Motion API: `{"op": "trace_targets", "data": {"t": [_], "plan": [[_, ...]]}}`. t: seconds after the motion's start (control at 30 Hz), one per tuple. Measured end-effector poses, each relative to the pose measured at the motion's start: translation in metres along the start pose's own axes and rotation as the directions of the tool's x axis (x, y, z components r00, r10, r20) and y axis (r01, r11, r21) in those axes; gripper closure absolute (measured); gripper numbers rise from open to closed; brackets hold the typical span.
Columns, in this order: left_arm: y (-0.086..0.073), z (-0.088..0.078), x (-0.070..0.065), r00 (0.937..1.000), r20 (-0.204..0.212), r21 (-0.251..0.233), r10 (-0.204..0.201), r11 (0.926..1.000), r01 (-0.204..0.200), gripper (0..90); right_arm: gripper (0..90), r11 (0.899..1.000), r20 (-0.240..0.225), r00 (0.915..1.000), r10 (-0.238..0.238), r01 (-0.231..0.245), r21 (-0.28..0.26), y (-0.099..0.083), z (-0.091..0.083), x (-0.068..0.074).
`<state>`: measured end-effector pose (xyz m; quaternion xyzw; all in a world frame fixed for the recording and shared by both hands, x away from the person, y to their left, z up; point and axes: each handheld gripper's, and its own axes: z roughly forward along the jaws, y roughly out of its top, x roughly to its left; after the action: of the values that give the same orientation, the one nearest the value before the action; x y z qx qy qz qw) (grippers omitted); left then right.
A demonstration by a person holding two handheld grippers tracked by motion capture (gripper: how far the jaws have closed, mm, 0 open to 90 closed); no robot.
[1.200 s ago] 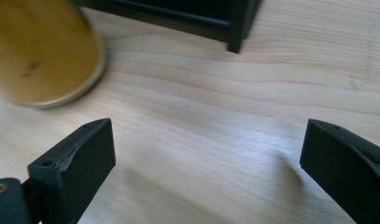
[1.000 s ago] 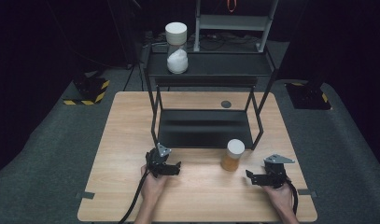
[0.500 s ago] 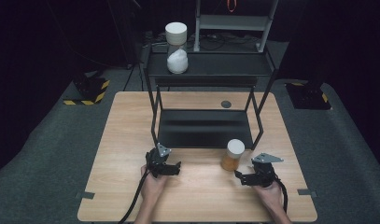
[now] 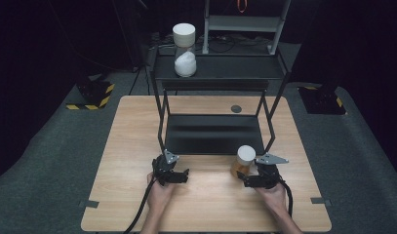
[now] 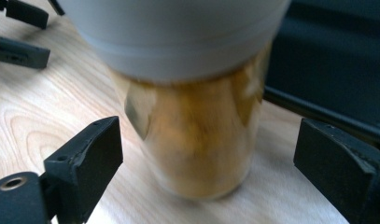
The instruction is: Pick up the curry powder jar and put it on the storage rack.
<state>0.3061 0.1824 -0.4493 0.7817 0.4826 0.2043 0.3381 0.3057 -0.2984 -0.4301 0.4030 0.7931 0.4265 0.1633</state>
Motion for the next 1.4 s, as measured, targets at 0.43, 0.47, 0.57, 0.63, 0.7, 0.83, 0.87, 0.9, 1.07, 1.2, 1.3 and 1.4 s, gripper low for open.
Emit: {"op": "trace_targets", "data": {"t": [0.43, 0.47, 0.57, 0.63, 0.7, 0.83, 0.87, 0.9, 1.07, 1.2, 1.3, 1.4], "plan": [[0.000, 0.000, 0.000, 1.0000, 0.000, 0.000, 0.000, 1.0000, 0.000, 6.1, 14.1, 0.998, 0.010, 0.9999, 0.007, -0.006, -0.062, 0.006, 0.004, 0.005], [0.000, 0.000, 0.000, 1.0000, 0.000, 0.000, 0.000, 1.0000, 0.000, 6.1, 15.3, 0.998, 0.008, 1.0000, 0.005, -0.005, -0.068, 0.007, 0.004, 0.005], [0.000, 0.000, 0.000, 1.0000, 0.000, 0.000, 0.000, 1.0000, 0.000, 6.1, 20.5, 0.996, -0.004, 1.0000, -0.008, 0.007, -0.085, 0.008, 0.005, 0.004], [0.000, 0.000, 0.000, 1.0000, 0.000, 0.000, 0.000, 1.0000, 0.000, 6.1, 21.5, 0.996, -0.005, 1.0000, -0.009, 0.008, -0.087, 0.009, 0.006, 0.005], [0.000, 0.000, 0.000, 1.0000, 0.000, 0.000, 0.000, 1.0000, 0.000, 6.1, 23.1, 0.996, -0.010, 0.9999, -0.008, 0.007, -0.087, 0.010, 0.007, 0.004], [0.000, 0.000, 0.000, 1.0000, 0.000, 0.000, 0.000, 1.0000, 0.000, 6.1, 26.8, 0.995, -0.012, 0.9998, -0.015, 0.014, -0.097, 0.010, 0.007, 0.004], [0.000, 0.000, 0.000, 1.0000, 0.000, 0.000, 0.000, 1.0000, 0.000, 6.1, 27.4, 0.995, -0.011, 0.9998, -0.018, 0.017, -0.097, 0.010, 0.007, 0.004], [0.000, 0.000, 0.000, 1.0000, 0.000, 0.000, 0.000, 1.0000, 0.000, 6.1, 28.0, 0.995, -0.010, 0.9998, -0.019, 0.018, -0.098, 0.010, 0.007, 0.005], [0.000, 0.000, 0.000, 1.0000, 0.000, 0.000, 0.000, 1.0000, 0.000, 6.1, 32.1, 0.994, 0.009, 0.9989, -0.046, 0.047, -0.094, 0.011, 0.007, 0.009], [0.000, 0.000, 0.000, 1.0000, 0.000, 0.000, 0.000, 1.0000, 0.000, 6.1, 32.6, 0.994, 0.013, 0.9985, -0.053, 0.054, -0.097, 0.010, 0.007, 0.010], [0.000, 0.000, 0.000, 1.0000, 0.000, 0.000, 0.000, 1.0000, 0.000, 6.1, 32.8, 0.993, 0.017, 0.9982, -0.057, 0.059, -0.104, 0.009, 0.007, 0.011], [0.000, 0.000, 0.000, 1.0000, 0.000, 0.000, 0.000, 1.0000, 0.000, 6.1, 33.1, 0.992, 0.019, 0.9982, -0.058, 0.059, -0.109, 0.008, 0.007, 0.011]]}}
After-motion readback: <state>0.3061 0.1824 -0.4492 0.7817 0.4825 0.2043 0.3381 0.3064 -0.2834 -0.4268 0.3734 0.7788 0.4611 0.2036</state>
